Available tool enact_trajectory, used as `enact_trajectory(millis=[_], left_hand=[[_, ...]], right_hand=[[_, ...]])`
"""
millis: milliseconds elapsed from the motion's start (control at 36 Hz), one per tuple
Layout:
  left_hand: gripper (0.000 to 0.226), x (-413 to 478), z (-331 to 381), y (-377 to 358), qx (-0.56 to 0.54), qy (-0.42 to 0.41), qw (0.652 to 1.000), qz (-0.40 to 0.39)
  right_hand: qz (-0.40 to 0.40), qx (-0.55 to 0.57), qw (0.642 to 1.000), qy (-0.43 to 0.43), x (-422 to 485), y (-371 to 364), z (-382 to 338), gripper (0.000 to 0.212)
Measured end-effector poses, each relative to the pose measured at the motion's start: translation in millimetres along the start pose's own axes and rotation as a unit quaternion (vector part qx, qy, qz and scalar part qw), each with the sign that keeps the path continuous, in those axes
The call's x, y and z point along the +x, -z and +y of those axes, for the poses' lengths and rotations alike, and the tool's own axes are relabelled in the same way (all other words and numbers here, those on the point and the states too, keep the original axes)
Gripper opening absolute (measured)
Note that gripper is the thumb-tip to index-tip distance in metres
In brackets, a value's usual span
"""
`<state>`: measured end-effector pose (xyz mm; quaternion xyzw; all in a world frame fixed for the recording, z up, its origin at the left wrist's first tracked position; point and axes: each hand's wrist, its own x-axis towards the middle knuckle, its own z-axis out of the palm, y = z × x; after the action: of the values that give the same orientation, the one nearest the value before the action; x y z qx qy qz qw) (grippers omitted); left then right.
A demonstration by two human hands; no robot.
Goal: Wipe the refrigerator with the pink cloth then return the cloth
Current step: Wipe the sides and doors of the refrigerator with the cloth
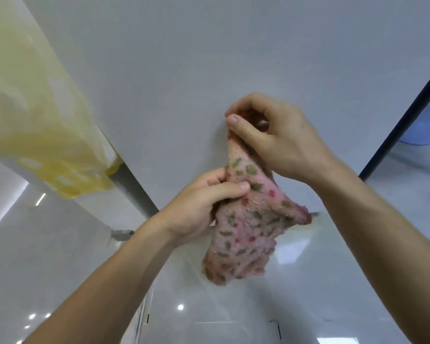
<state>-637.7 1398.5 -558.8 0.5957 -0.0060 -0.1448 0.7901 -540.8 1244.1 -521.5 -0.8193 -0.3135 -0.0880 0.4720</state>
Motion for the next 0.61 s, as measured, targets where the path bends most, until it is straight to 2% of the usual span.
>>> enact_trajectory(millis=[111, 194, 250, 306, 389, 444, 500, 611], left_hand=[[0.038, -1.0, 14.1, 3.1, -0.089, -0.024, 0.996, 0.003], [0.031, -4.2, 24.2, 6.6, -0.121, -0.04, 0.992, 0.013], [0.026, -5.4, 28.9, 10.8, -0.125, -0.054, 0.99, 0.028], [0.021, -6.8, 33.9, 14.4, -0.129, -0.067, 0.989, 0.037], [0.028, -9.5, 41.3, 16.8, -0.139, -0.062, 0.987, 0.05], [0.031, -10.8, 44.4, 18.2, -0.141, -0.054, 0.987, 0.057], [0.034, -12.1, 46.8, 18.7, -0.144, -0.044, 0.987, 0.059], [0.04, -14.8, 53.9, 16.4, -0.136, -0.02, 0.989, 0.06]], right_hand=[[0.028, 0.02, 0.999, -0.023, -8.2, 0.1, -2.7, 0.022], [0.081, -0.05, 0.995, -0.028, -13.4, 5.4, -4.9, 0.031], [0.098, -0.097, 0.988, -0.066, -13.3, 14.4, -9.8, 0.048], [0.038, -0.14, 0.977, -0.156, -12.9, 27.7, -17.9, 0.071], [-0.129, -0.157, 0.95, -0.237, -16.4, 38.5, -20.4, 0.101], [-0.21, -0.111, 0.941, -0.241, -20.6, 34.6, -17.0, 0.106], [-0.243, -0.006, 0.937, -0.25, -24.3, 26.7, -10.8, 0.103], [-0.216, 0.218, 0.91, -0.278, -26.3, 16.1, -3.1, 0.096]])
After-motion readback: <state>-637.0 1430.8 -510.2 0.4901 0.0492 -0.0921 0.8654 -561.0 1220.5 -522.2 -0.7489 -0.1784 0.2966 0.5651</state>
